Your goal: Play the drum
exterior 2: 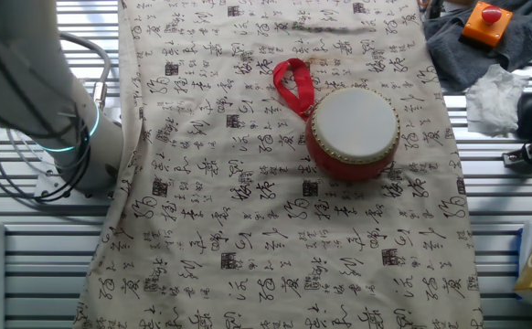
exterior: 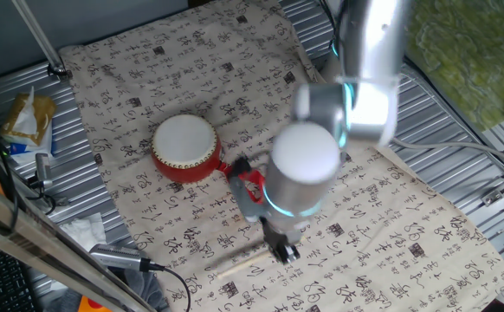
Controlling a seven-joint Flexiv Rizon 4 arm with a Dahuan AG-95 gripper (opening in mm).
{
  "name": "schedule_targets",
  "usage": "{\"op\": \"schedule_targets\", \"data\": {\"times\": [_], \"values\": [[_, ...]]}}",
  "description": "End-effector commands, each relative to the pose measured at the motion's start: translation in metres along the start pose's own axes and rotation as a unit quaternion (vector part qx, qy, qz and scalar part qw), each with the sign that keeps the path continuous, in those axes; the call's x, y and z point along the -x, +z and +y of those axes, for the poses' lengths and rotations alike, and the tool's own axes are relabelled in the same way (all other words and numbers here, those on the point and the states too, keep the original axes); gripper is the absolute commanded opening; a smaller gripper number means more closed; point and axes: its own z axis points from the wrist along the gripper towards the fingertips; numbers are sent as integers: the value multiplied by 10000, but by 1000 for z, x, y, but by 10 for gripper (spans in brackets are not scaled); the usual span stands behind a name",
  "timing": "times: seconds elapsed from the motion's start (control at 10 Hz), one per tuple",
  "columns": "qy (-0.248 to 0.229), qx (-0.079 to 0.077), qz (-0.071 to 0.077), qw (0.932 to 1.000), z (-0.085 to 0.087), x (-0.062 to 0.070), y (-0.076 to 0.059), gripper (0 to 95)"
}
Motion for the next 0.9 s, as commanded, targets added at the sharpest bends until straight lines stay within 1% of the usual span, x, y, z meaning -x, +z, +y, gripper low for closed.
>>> {"op": "schedule_targets", "data": {"times": [0.1,0.5,0.9], "values": [[-40,-2,-70,10000,-1,-8,4,0],[-72,1,-86,9999,-3,-12,17,0],[-52,-29,-89,9999,-3,-12,19,0]]}}
